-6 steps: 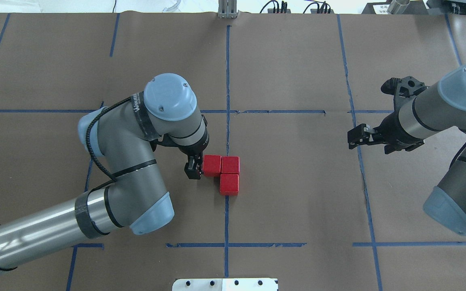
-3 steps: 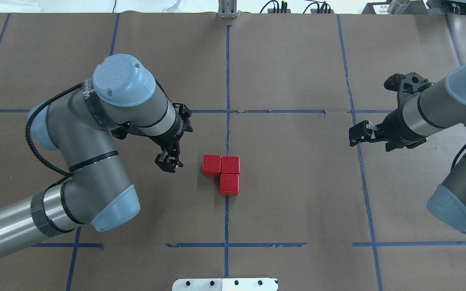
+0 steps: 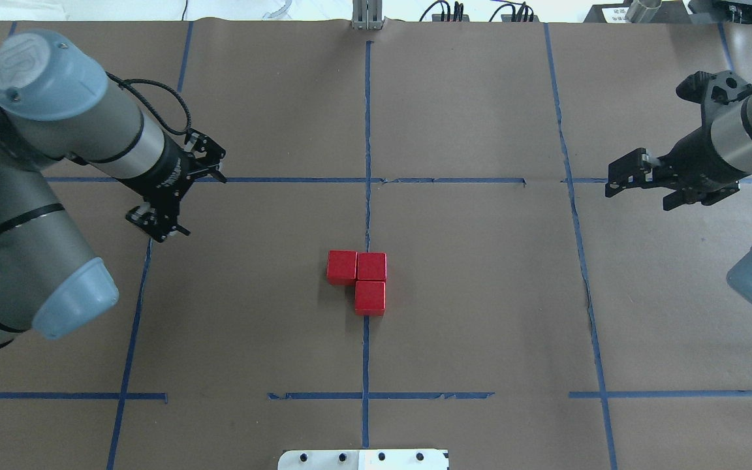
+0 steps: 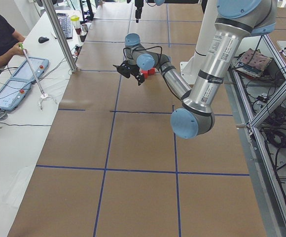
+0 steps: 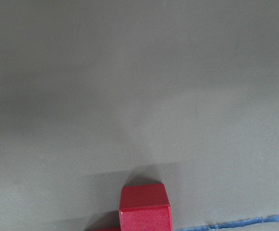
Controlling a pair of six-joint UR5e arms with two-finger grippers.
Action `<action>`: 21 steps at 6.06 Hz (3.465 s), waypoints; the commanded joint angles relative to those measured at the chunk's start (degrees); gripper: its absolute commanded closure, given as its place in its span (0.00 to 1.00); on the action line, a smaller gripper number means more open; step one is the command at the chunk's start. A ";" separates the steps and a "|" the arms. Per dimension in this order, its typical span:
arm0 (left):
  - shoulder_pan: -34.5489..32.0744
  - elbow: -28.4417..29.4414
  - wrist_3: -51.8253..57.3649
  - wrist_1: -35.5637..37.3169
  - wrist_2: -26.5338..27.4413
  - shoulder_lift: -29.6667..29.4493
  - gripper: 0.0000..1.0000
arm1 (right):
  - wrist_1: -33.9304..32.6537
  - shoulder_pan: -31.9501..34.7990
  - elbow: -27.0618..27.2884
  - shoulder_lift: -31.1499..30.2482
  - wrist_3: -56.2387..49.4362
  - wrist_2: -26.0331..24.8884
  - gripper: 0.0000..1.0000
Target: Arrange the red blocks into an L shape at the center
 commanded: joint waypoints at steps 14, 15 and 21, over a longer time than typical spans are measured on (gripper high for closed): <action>-39.64 14.44 99.97 3.51 -8.35 22.58 0.00 | -17.99 23.14 -9.16 -9.41 -56.95 6.03 0.00; -39.64 14.79 100.06 3.59 -8.35 22.67 0.00 | -17.74 23.06 -9.40 -9.60 -59.57 5.93 0.00; -38.94 12.24 99.97 4.56 -8.17 23.28 0.00 | -17.74 23.14 -9.32 -10.48 -58.98 6.19 0.00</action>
